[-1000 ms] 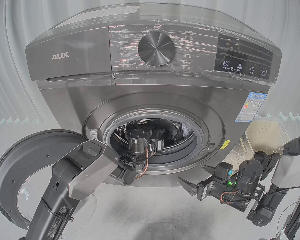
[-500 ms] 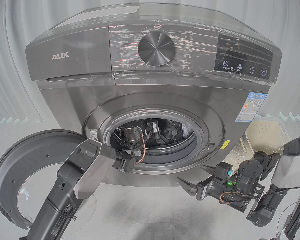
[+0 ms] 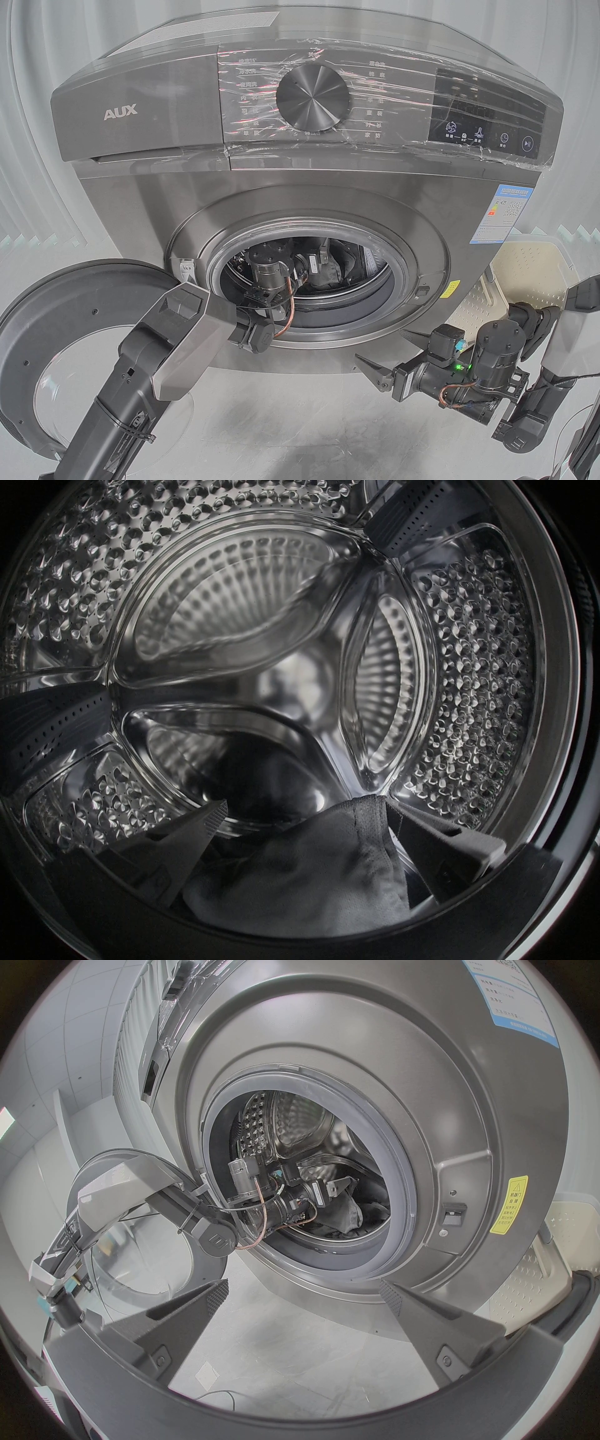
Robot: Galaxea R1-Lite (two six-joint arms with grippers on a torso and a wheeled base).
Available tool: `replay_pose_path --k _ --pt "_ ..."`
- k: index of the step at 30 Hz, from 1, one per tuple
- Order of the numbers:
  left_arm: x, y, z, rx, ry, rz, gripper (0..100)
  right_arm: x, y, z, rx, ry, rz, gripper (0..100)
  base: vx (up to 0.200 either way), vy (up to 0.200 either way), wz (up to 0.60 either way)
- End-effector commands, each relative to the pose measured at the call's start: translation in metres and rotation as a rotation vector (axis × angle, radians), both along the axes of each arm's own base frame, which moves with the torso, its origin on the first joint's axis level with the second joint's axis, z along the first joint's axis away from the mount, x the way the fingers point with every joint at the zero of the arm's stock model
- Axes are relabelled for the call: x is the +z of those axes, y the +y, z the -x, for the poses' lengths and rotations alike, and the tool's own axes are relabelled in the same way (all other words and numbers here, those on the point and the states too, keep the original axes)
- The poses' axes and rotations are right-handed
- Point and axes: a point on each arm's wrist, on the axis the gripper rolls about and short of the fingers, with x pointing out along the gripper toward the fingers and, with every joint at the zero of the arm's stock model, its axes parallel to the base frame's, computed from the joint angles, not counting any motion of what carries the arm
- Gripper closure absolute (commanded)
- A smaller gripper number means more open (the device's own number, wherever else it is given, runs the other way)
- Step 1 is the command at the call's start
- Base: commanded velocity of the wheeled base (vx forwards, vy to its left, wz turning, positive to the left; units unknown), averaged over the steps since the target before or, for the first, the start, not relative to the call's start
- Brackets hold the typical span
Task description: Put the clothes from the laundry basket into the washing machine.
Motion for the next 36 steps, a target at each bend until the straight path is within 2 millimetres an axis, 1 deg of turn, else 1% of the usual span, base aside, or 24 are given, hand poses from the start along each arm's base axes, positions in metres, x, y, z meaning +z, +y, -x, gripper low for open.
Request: replay_pose_path --k 1,4,5,8,9,10,11,12,13,14,17,22,24,25,28,30,31,33,36 --pt "0.004 -0.003 0.009 -0.012 0.02 -0.011 0 0.0 0.0 0.0 0.0 0.001 0.001 0 0.0 0.0 0.0" --pt "0.003 -0.007 0.02 -0.03 0.05 -0.029 0 0.0 0.0 0.0 -0.001 -0.001 0.0 0 0.0 0.0 0.0" --pt "0.003 -0.007 0.02 -0.03 0.05 -0.029 0 0.0 0.0 0.0 -0.001 -0.001 0.0 0 0.0 0.0 0.0" --pt "-0.001 -0.01 0.039 -0.054 0.107 -0.07 0 0.0 -0.001 0.0 -0.001 0.002 0.002 0 0.0 0.0 0.0" --pt "0.0 -0.01 0.041 -0.056 0.113 -0.073 0 0.0 -0.001 0.0 -0.001 0.002 0.002 0 0.0 0.0 0.0" --pt "0.003 -0.011 0.05 -0.068 0.134 -0.085 0 0.0 -0.001 0.0 -0.003 0.002 0.002 0 0.0 0.0 0.0" --pt "0.003 -0.011 0.05 -0.068 0.134 -0.085 0 0.0 -0.001 0.0 -0.003 0.002 0.002 0 0.0 0.0 0.0" --pt "0.001 -0.012 0.061 -0.08 0.166 -0.107 0 0.0 -0.001 0.0 -0.003 0.001 0.001 0 0.0 0.0 0.0" --pt "0.0 -0.011 0.063 -0.082 0.172 -0.111 0 0.0 -0.001 0.0 -0.004 0.001 0.001 0 0.0 0.0 0.0" --pt "0.0 -0.007 0.07 -0.083 0.198 -0.127 0 0.0 -0.001 0.0 -0.004 0.001 0.001 0 0.0 0.0 0.0" --pt "-0.002 0.0 0.081 -0.083 0.238 -0.161 0 0.0 -0.001 0.0 -0.003 0.002 0.002 0 0.0 0.0 0.0" --pt "0.0 0.005 0.095 -0.092 0.263 -0.178 0 0.0 -0.001 0.0 -0.004 0.002 0.002 0 0.0 0.0 0.0" --pt "0.004 0.006 0.102 -0.1 0.266 -0.177 0 0.0 -0.001 0.0 -0.003 0.001 0.001 0 0.0 0.0 0.0" --pt "0.009 0.005 0.112 -0.113 0.269 -0.175 0 0.0 -0.001 0.0 -0.003 0.002 0.002 0 0.0 0.0 0.0" --pt "0.011 0.001 0.14 -0.159 0.304 -0.206 0 -0.001 -0.001 0.0 -0.003 0.003 0.003 0 0.0 0.0 0.0" --pt "0.013 0.0 0.152 -0.173 0.316 -0.217 0 -0.001 -0.001 0.001 -0.003 0.005 0.002 0 0.0 0.0 0.0" --pt "0.014 -0.002 0.165 -0.197 0.327 -0.228 0 -0.001 -0.001 0.001 -0.003 0.005 0.002 0 0.0 0.0 0.0" --pt "0.021 -0.002 0.181 -0.22 0.326 -0.216 0 -0.001 -0.002 0.001 -0.003 0.006 0.003 0 0.0 0.0 0.0" --pt "0.039 -0.001 0.204 -0.246 0.318 -0.166 0 0.0 -0.004 0.002 -0.006 0.006 0.003 0 0.0 0.0 0.0"
